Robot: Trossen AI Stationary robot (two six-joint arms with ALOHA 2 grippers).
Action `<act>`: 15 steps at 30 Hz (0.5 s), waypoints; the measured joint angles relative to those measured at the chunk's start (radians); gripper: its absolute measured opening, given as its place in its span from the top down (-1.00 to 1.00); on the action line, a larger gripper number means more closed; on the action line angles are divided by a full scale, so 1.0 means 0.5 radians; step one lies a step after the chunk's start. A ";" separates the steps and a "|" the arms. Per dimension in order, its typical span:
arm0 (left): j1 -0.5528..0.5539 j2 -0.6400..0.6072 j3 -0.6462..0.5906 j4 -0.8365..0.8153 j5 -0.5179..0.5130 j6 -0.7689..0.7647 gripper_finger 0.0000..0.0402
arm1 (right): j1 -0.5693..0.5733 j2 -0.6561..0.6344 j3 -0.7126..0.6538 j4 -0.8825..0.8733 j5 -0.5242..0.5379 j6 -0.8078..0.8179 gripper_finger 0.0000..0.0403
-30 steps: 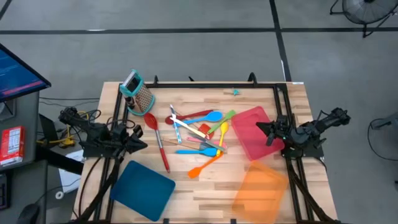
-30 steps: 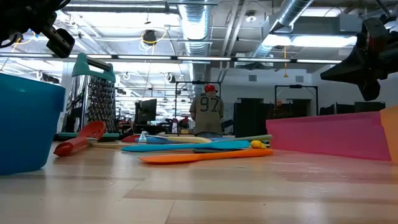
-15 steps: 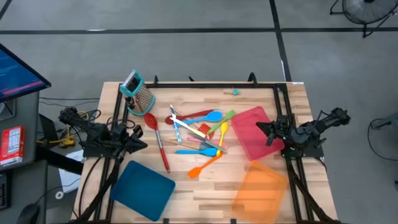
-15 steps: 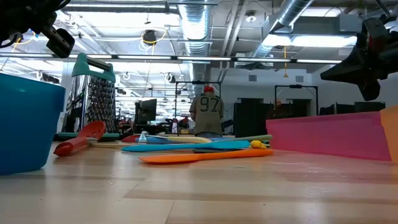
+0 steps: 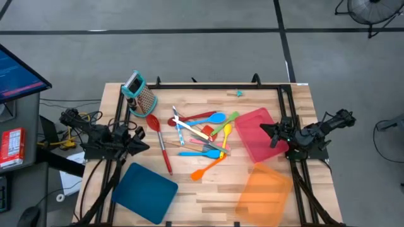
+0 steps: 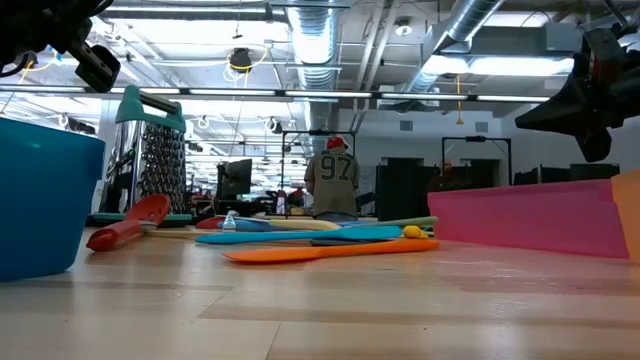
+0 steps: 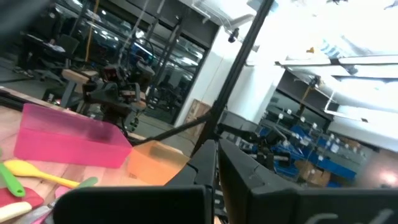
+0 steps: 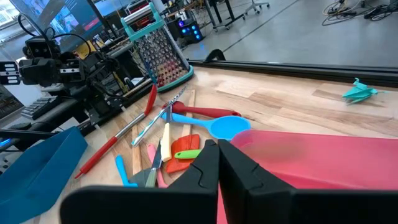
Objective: Pick & Place Kitchen Items
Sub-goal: Put the left red serving spoon into the blue bin
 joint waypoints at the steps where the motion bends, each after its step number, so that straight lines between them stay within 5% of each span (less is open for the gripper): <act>1: 0.000 0.000 0.000 0.001 -0.011 0.000 0.99 | 0.000 0.000 0.000 0.000 0.000 0.000 1.00; 15: 0.000 0.000 0.000 0.020 -0.012 0.000 0.99 | -0.001 0.000 0.000 -0.001 0.001 0.000 1.00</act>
